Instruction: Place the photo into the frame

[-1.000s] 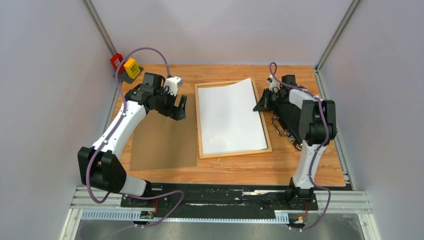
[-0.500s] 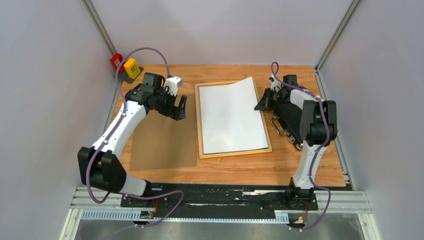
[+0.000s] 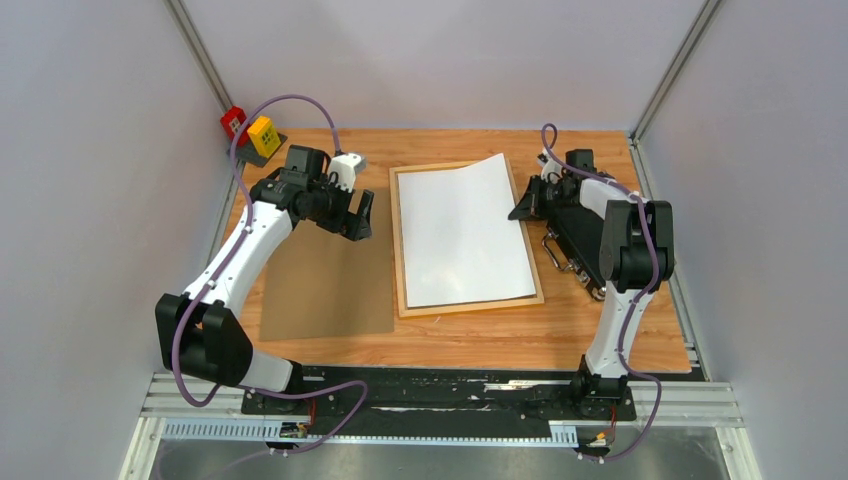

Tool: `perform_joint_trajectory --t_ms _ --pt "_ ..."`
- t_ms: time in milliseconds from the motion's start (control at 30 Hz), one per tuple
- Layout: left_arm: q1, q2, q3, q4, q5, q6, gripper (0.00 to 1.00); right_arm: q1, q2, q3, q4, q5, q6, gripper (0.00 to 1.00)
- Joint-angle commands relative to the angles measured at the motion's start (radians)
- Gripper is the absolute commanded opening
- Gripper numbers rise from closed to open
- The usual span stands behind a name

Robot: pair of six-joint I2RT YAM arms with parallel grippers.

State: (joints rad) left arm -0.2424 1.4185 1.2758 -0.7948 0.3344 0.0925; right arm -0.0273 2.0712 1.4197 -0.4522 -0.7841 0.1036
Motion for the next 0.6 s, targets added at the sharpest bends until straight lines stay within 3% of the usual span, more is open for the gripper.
perform_joint_trajectory --t_ms 0,567 --pt "0.001 -0.017 0.005 0.014 0.005 0.009 0.98 0.007 -0.032 0.004 0.028 -0.017 -0.010 0.00" --pt "0.000 -0.015 0.004 0.015 0.006 0.011 0.98 0.023 -0.005 0.030 -0.004 0.002 -0.042 0.00"
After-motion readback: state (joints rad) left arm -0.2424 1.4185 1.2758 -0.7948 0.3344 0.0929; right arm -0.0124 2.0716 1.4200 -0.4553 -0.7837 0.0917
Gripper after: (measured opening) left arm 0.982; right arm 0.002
